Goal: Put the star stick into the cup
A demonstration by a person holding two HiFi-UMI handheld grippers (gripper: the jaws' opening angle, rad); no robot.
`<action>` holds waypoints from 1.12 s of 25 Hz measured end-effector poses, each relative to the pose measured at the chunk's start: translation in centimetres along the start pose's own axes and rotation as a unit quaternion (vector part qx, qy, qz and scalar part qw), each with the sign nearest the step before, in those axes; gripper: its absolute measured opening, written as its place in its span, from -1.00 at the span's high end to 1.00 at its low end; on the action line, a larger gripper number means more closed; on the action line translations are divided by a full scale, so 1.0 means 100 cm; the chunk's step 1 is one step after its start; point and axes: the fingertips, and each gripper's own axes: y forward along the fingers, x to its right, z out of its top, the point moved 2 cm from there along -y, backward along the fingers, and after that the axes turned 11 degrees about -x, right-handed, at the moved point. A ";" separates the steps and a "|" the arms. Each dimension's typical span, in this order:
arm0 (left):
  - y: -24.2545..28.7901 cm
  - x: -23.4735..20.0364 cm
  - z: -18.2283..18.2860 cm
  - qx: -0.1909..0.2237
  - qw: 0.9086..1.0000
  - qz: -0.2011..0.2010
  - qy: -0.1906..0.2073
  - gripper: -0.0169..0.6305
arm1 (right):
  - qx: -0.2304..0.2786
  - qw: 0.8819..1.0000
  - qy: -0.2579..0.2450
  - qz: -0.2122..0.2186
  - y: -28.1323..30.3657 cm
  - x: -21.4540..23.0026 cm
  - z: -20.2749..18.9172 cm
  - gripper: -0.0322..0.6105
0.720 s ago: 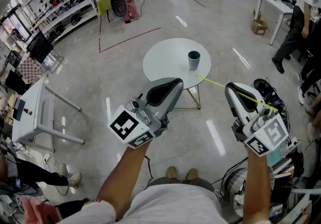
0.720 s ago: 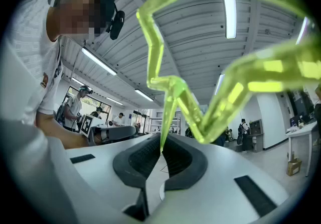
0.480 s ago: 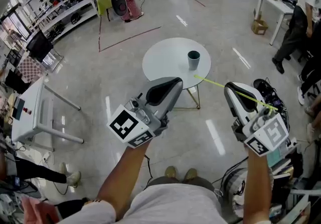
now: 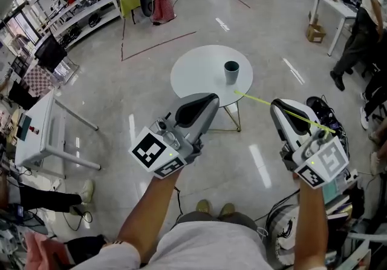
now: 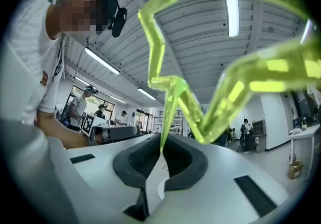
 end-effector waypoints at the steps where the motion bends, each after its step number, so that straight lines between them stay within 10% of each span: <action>1: 0.005 0.004 0.000 -0.001 1.000 0.001 0.001 0.90 | 0.001 1.000 0.000 0.001 -0.005 0.004 0.000 0.83; 28: 0.042 -0.002 -0.007 -0.004 1.000 0.027 0.013 0.90 | -0.003 1.000 -0.007 0.014 -0.018 0.051 -0.009 0.83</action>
